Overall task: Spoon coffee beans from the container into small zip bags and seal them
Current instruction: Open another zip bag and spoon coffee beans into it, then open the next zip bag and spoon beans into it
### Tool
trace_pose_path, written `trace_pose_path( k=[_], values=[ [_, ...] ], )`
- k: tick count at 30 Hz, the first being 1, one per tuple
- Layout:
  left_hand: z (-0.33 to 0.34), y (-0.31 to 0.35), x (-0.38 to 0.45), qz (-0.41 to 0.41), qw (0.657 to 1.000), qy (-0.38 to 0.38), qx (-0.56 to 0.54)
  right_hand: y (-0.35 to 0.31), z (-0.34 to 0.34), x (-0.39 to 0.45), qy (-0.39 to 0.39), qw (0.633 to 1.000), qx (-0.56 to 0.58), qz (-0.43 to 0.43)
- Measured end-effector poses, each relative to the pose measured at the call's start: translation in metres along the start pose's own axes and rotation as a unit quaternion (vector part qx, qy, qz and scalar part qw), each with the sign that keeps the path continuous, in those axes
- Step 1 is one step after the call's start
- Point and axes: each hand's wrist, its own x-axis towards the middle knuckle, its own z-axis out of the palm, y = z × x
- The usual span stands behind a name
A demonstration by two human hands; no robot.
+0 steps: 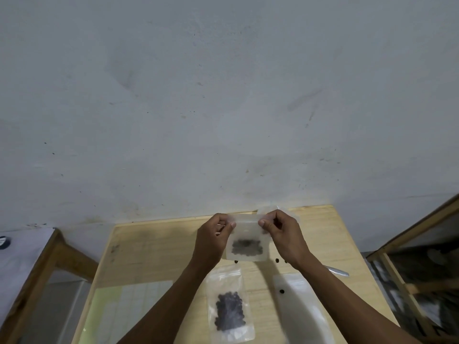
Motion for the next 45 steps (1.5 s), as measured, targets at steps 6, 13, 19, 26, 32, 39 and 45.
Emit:
trace_pose_path(
  k=[6, 13, 19, 26, 32, 39, 45],
  values=[
    [-0.005, -0.022, -0.03, -0.032, 0.999, -0.011, 0.003, 0.009, 0.012, -0.003, -0.01, 0.991, 0.1, 0.082],
    [-0.014, -0.052, -0.066, -0.193, 0.976, 0.043, -0.089, 0.042, 0.043, -0.031, -0.074, 0.982, 0.064, 0.163],
    [-0.02, -0.081, -0.102, -0.291, 0.954, 0.036, -0.057, 0.072, 0.054, -0.067, -0.204, 0.959, -0.008, 0.195],
    [-0.013, -0.094, -0.129, -0.334, 0.942, -0.009, -0.031, 0.092, 0.055, -0.084, -0.264, 0.945, -0.125, 0.149],
    [-0.009, -0.098, -0.135, -0.32, 0.947, -0.032, 0.021, 0.102, 0.062, -0.087, -0.266, 0.924, -0.238, 0.134],
    [-0.014, -0.091, -0.124, -0.265, 0.951, -0.03, 0.158, 0.099, 0.051, -0.077, -0.252, 0.929, -0.253, 0.096],
    [0.011, -0.057, -0.097, -0.187, 0.969, -0.118, 0.107, 0.112, -0.005, -0.072, -0.022, 0.945, -0.303, 0.123]
  ],
)
